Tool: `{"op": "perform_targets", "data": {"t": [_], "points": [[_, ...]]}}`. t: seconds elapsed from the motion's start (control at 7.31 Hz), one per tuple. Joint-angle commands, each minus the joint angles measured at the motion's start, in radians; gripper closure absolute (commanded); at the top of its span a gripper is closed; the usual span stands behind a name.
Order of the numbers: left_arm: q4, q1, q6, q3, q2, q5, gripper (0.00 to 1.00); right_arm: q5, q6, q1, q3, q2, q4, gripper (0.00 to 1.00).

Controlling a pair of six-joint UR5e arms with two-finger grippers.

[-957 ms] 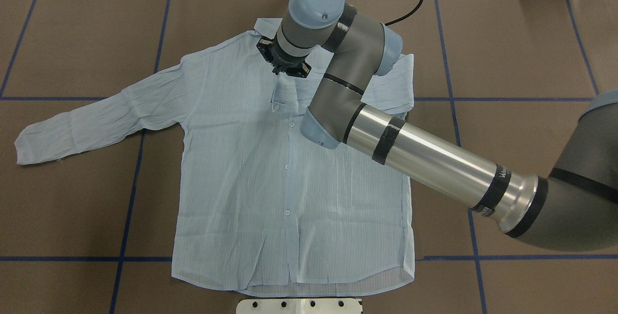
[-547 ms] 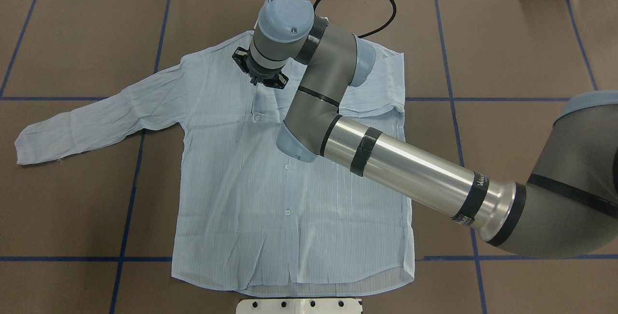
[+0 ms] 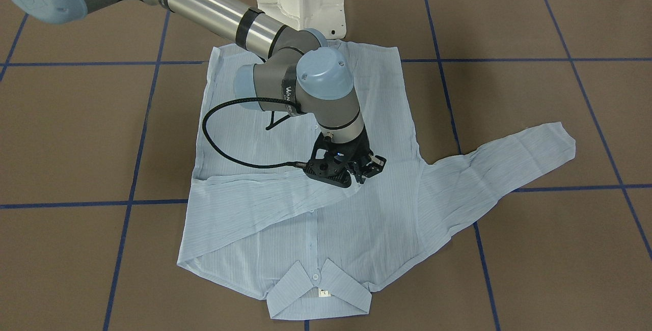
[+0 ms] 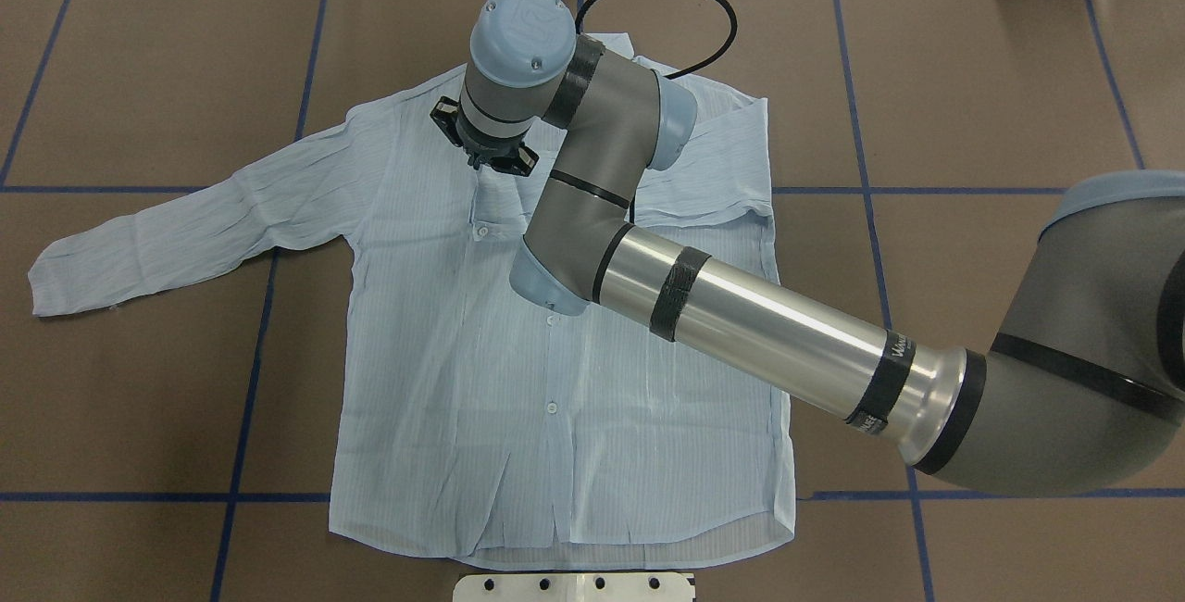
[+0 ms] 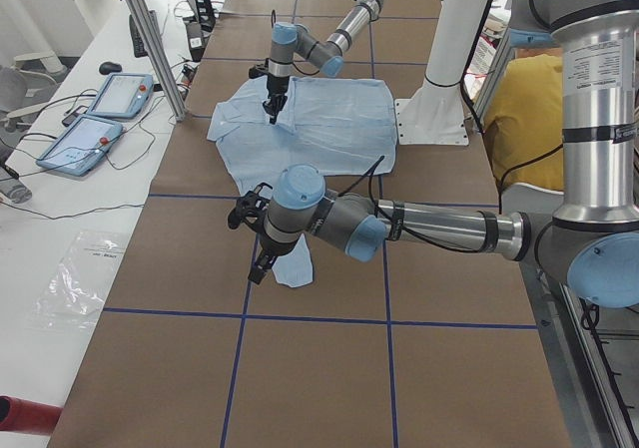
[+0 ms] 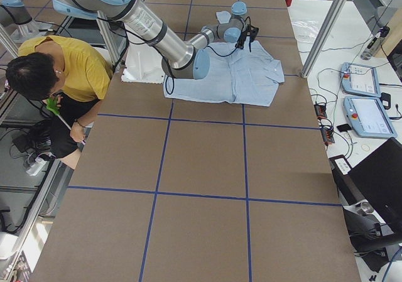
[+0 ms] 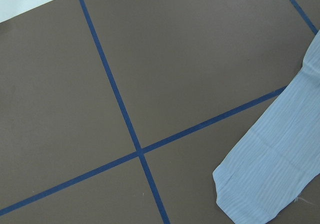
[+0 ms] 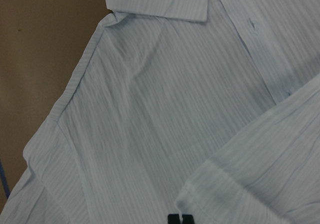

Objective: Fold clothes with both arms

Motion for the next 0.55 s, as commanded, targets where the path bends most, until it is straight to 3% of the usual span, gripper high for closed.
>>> {"op": "perform_targets", "data": {"t": [0.0, 0.14, 0.41], "points": [[-0.108, 0.147, -0.164, 0.1, -0.068, 0.011, 0.0, -0.044, 0.027, -0.005, -0.014, 0.018, 0.0, 0.02], [-0.211, 0.169, -0.227, 0.198, -0.077, 0.011, 0.0, -0.054, 0.027, -0.005, -0.031, 0.034, -0.001, 0.01], [-0.287, 0.218, -0.352, 0.355, -0.128, 0.001, 0.0, -0.062, 0.039, -0.002, -0.007, 0.027, -0.008, 0.01]]}}
